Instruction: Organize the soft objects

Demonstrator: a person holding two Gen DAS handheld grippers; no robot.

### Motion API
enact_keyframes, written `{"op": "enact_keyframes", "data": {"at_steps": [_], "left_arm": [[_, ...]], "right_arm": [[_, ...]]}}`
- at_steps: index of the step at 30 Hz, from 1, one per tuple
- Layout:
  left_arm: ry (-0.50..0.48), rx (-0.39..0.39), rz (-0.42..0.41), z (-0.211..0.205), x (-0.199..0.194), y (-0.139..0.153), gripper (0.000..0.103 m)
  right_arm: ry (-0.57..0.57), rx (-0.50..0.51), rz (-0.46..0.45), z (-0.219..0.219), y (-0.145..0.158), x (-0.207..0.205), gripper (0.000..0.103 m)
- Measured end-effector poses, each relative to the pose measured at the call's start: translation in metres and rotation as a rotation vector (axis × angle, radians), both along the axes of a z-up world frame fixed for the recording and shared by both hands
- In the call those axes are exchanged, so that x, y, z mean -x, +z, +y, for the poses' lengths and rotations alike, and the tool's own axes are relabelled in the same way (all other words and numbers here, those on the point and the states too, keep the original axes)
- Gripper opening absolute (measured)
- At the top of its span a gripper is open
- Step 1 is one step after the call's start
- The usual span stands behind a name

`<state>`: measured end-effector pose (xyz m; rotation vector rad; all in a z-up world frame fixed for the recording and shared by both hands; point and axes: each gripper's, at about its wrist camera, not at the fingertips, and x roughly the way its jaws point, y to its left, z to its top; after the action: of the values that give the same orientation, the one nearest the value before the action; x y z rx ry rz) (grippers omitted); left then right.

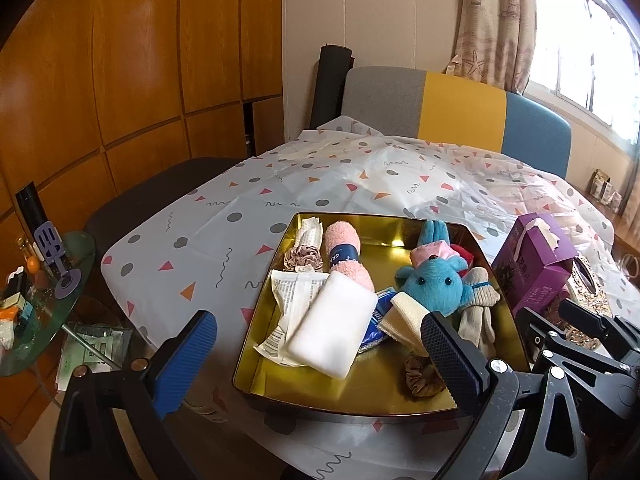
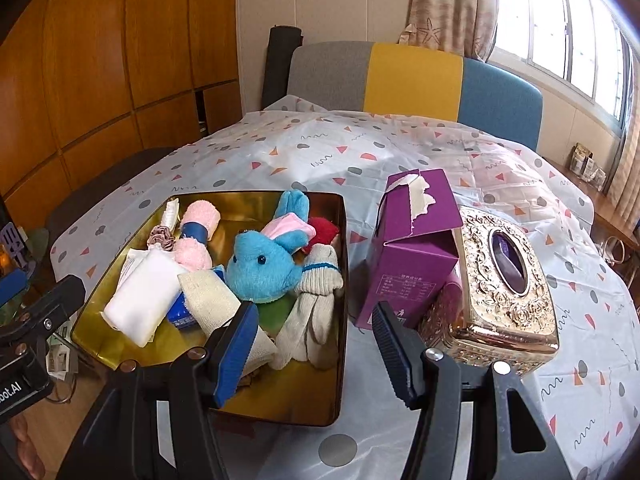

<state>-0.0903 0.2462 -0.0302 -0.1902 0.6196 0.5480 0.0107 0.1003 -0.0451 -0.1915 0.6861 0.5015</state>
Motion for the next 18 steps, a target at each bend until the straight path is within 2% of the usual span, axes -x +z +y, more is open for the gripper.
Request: {"op": "enact_keyframes", "data": {"at_steps": [18], "left_arm": [[0.001,0.005,0.010,-0.0009,-0.0009,-0.0018,0.103]], "right_arm": [[-0.001,-0.007,0.000,0.0004,0.0002,0.0000,0.060]]}}
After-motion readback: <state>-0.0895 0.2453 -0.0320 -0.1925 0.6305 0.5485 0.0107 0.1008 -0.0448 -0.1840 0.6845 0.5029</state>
